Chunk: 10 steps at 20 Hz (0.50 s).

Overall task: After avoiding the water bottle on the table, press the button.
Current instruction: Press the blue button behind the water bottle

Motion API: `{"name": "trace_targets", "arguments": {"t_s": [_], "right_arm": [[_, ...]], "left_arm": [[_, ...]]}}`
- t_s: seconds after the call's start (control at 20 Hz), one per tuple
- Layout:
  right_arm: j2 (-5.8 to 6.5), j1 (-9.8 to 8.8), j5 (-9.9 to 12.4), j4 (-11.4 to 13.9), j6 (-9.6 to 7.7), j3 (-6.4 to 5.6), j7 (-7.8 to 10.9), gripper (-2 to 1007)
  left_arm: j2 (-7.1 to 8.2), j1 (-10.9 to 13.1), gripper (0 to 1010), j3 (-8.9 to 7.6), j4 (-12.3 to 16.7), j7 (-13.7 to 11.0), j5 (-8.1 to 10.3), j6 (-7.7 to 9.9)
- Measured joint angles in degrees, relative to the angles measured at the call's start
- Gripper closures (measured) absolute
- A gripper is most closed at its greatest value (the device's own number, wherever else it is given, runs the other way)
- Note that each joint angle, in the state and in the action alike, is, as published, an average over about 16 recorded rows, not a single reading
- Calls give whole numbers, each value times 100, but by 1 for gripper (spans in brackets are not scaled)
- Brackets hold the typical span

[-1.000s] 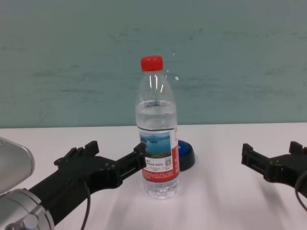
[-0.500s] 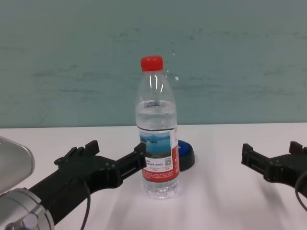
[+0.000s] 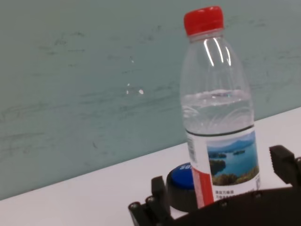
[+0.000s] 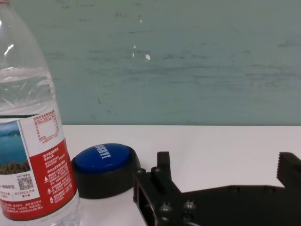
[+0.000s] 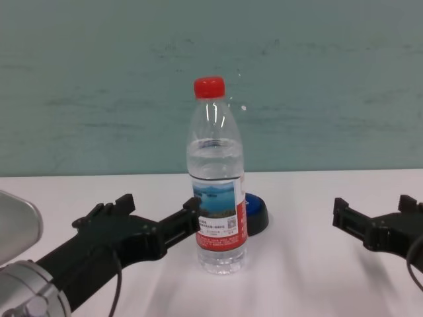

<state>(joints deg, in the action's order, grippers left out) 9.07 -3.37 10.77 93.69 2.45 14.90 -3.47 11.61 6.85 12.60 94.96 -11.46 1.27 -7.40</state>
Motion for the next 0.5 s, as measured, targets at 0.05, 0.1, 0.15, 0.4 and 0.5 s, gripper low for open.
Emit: {"name": "trace_targets", "arguments": {"t_s": [0.05, 0.1, 0.15, 0.4, 0.5], "right_arm": [[0, 0, 0, 0, 0, 0, 0, 1], [0, 0, 0, 0, 0, 0, 0, 1], [0, 0, 0, 0, 0, 0, 0, 1], [0, 0, 0, 0, 0, 0, 0, 1], [0, 0, 0, 0, 0, 0, 0, 1]], "left_arm": [[3, 16, 0, -6, 16, 4, 2, 1], [5, 33, 0, -13, 33, 8, 4, 2], [8, 52, 0, -20, 51, 12, 5, 2], [20, 154, 0, -67, 149, 41, 14, 3], [22, 195, 0, -90, 187, 56, 17, 2]]}}
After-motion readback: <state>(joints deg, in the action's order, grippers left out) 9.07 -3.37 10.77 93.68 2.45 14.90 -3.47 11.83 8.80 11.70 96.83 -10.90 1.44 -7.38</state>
